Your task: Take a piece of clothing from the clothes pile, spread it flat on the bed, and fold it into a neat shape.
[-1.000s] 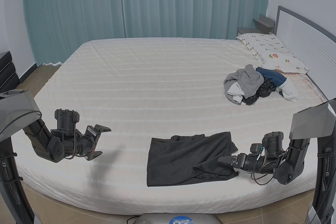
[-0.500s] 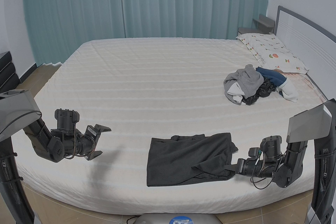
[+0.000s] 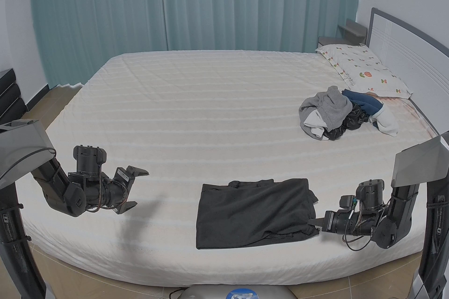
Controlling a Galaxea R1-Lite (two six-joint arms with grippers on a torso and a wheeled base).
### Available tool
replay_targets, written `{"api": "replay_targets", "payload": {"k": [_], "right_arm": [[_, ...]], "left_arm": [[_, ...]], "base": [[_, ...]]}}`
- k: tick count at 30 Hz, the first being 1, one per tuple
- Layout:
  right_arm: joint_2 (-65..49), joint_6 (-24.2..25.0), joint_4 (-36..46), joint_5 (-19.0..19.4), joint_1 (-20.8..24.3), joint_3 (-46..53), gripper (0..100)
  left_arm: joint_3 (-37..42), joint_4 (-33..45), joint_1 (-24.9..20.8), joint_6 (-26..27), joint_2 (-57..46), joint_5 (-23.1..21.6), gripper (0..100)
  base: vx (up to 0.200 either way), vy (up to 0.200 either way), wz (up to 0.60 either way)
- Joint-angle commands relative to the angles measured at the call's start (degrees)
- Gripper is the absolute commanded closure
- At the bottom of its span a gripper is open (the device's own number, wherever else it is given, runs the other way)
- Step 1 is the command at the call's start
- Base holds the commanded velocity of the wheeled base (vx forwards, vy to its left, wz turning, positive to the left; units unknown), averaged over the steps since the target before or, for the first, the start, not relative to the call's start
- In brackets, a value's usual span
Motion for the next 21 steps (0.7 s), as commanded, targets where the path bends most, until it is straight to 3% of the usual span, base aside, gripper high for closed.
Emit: {"api": "replay_targets", "payload": {"k": [1,11,12,20,21], "right_arm": [[0.53,-0.96,-0.02,0.08,-0.25,0.41,100],[2.11,-2.19,-0.98,0.43,-0.25,0.5,100],[2.2,-2.27,-1.6,0.52,-0.25,0.5,0],[0.01,0.54,-8.02,1.14,-0.25,2.61,0],[-0.96,2.65,-8.81,1.49,0.54,3.22,0]], "left_arm": [[0.06,-0.03,-0.01,-0.09,0.12,0.01,0],[-0.03,-0.03,-0.01,-0.09,0.12,0.01,0],[-0.03,-0.03,-0.01,-0.09,0.12,0.01,0],[-0.03,-0.03,-0.01,0.0,0.12,0.01,0],[-0.03,-0.03,-0.01,0.0,0.12,0.01,0]], "base": [[0.0,0.0,0.0],[0.0,0.0,0.0],[0.0,0.0,0.0],[0.0,0.0,0.0],[0.0,0.0,0.0]]}}
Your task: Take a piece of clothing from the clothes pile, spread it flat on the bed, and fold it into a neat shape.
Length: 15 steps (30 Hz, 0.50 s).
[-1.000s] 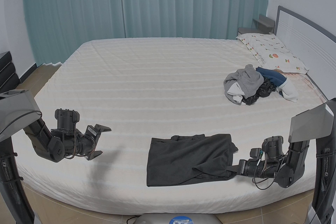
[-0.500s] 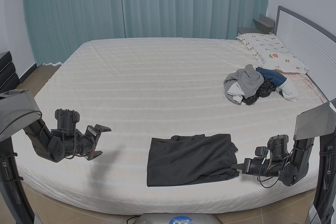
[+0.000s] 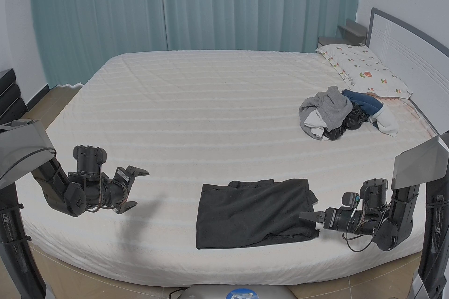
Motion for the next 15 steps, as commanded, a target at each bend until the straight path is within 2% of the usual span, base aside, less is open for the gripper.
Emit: {"api": "replay_targets", "payload": {"k": [1,6,15], "right_arm": [[-2.4,2.62,-1.07,0.54,1.11,1.55,0],[-3.02,3.5,-1.07,2.3,2.51,3.92,0],[-1.88,2.71,-0.63,2.21,4.54,5.59,0]], "left_arm": [[0.01,-0.03,-0.01,0.02,0.07,-0.01,0],[0.01,-0.03,-0.01,-0.06,0.07,-0.01,0],[0.01,-0.03,-0.01,0.02,0.07,-0.01,0]], "base": [[0.0,0.0,0.0],[0.0,0.0,0.0],[0.0,0.0,0.0]]}}
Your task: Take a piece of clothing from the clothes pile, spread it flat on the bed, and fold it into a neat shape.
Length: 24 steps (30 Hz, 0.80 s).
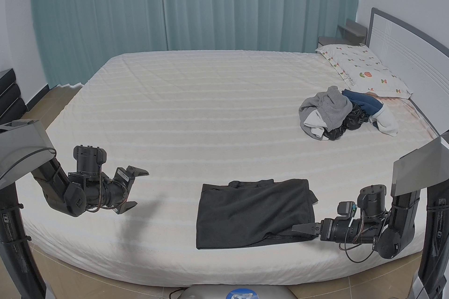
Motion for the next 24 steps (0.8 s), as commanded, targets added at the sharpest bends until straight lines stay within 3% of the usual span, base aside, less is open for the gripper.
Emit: {"api": "replay_targets", "payload": {"k": [1,14,15,18,24], "right_arm": [[0.64,-0.22,0.06,-0.03,0.46,0.36,0],[4.33,-1.97,-0.47,-1.62,0.46,-1.31,0],[4.33,-1.97,-0.47,-1.88,0.46,-1.4,100],[4.07,-2.33,-0.38,-2.06,0.46,-1.05,100],[2.04,-7.69,0.41,-2.06,-0.94,1.77,100]], "left_arm": [[0.01,-0.03,-0.01,-0.09,0.05,-0.01,0],[0.01,-0.03,-0.01,0.0,0.05,-0.01,0],[0.01,-0.03,-0.01,0.0,0.05,-0.01,0],[0.01,-0.03,-0.01,0.0,0.05,-0.01,0],[0.01,-0.03,-0.01,-0.09,0.05,-0.01,0]], "base": [[0.0,0.0,0.0],[0.0,0.0,0.0],[0.0,0.0,0.0],[0.0,0.0,0.0],[0.0,0.0,0.0]]}}
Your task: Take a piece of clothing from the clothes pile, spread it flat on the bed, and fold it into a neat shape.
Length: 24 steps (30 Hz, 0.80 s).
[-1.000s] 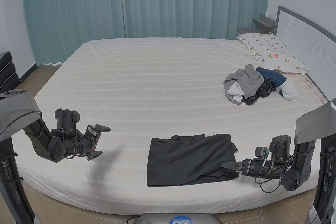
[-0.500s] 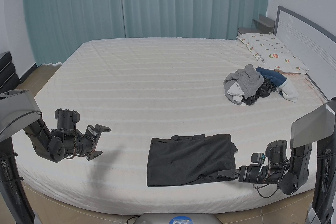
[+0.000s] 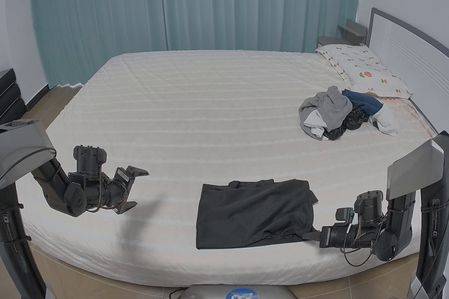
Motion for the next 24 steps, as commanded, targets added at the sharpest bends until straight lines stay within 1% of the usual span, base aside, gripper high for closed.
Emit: {"api": "replay_targets", "payload": {"k": [1,8,10,13,15,22,24], "right_arm": [[-1.81,-1.9,0.84,0.03,-1.45,1.54,100],[-4.71,-2.78,2.25,0.12,-4.52,1.71,100],[-4.8,-3.83,3.74,0.12,-5.05,1.63,100],[-4.71,-8.05,6.82,0.2,-6.19,1.63,100],[-4.71,-9.63,8.67,0.2,-6.63,1.45,100],[-4.27,-10.69,9.98,0.2,-7.25,0.92,100],[-3.92,-11.83,10.16,0.12,-7.33,0.92,100]], "left_arm": [[0.0,-0.03,-0.01,-0.06,0.03,0.01,0],[0.0,-0.03,-0.01,-0.06,0.03,0.01,0],[0.0,-0.03,-0.01,-0.06,0.03,0.01,0],[0.0,-0.03,-0.01,-0.06,0.03,0.01,0],[0.0,-0.03,-0.01,-0.06,0.03,0.01,0],[-0.09,-0.03,-0.01,-0.06,0.03,0.01,0],[-0.09,-0.03,-0.01,-0.06,0.03,0.01,0]], "base": [[0.0,0.0,0.0],[0.0,0.0,0.0],[0.0,0.0,0.0],[0.0,0.0,0.0],[0.0,0.0,0.0],[0.0,0.0,0.0],[0.0,0.0,0.0]]}}
